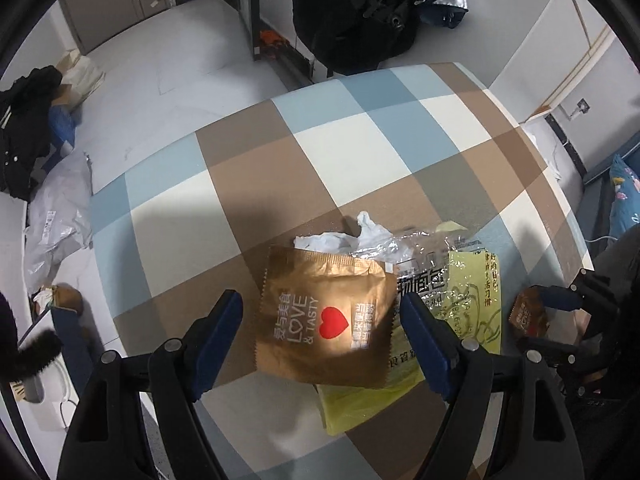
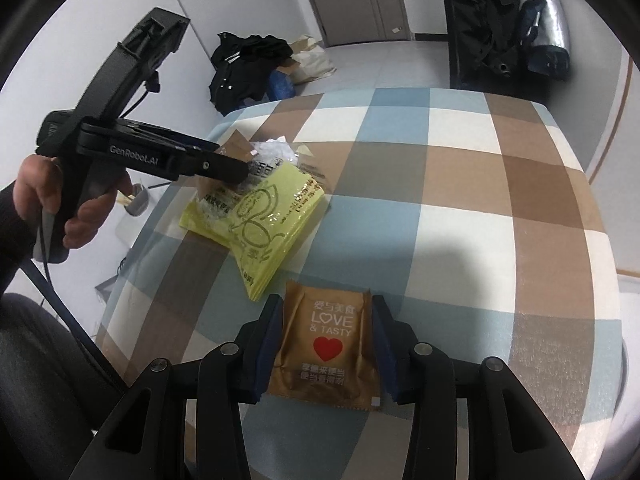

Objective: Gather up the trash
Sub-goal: 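Lift both gold packets off the table with both tools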

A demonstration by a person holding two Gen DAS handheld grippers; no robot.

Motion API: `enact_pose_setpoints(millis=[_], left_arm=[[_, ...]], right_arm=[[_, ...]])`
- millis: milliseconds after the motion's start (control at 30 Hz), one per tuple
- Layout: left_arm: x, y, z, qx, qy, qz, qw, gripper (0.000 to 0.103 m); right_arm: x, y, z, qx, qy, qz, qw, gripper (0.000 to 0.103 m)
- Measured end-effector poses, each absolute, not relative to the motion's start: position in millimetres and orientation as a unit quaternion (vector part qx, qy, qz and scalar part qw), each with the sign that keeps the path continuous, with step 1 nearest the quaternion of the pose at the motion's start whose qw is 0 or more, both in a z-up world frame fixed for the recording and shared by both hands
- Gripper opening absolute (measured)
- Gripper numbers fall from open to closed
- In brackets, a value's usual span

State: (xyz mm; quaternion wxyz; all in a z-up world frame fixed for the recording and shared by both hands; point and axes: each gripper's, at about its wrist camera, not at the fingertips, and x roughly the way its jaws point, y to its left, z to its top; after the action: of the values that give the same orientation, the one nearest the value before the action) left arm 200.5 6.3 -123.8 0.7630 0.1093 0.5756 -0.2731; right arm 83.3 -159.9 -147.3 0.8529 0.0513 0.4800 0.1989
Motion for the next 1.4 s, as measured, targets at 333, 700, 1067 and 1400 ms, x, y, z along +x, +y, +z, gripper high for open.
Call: enact_pose_setpoints(millis=[333,700,1067,1400], left_arm=[[196.4,6.6,-126.3,0.101,0.570,-0.289,0.762,0.069],[190.4,8.8,-119.6,0.084,0.570,-0.262,0.774,0.049],[189.5,34.2,-107.7,-0.024,0.567,-0.222,0.793,0.049],[153.5,48.1,-60.4,-0.112,0.509,-0.184,0.833,0.049]], right_arm=[[85.0,-159.5,-147.1,0.052,0.481,0.198,0.853,0.043],[88.2,-166.4,-146.4,0.083,0.489,0.191,0.847,0.042],[82.6,-182.3,-141.5,0.118,0.484,0.178,0.849,0.041],[63.8,-189.0,-111.3,0.091,0.446,0.167,0.874,0.041]])
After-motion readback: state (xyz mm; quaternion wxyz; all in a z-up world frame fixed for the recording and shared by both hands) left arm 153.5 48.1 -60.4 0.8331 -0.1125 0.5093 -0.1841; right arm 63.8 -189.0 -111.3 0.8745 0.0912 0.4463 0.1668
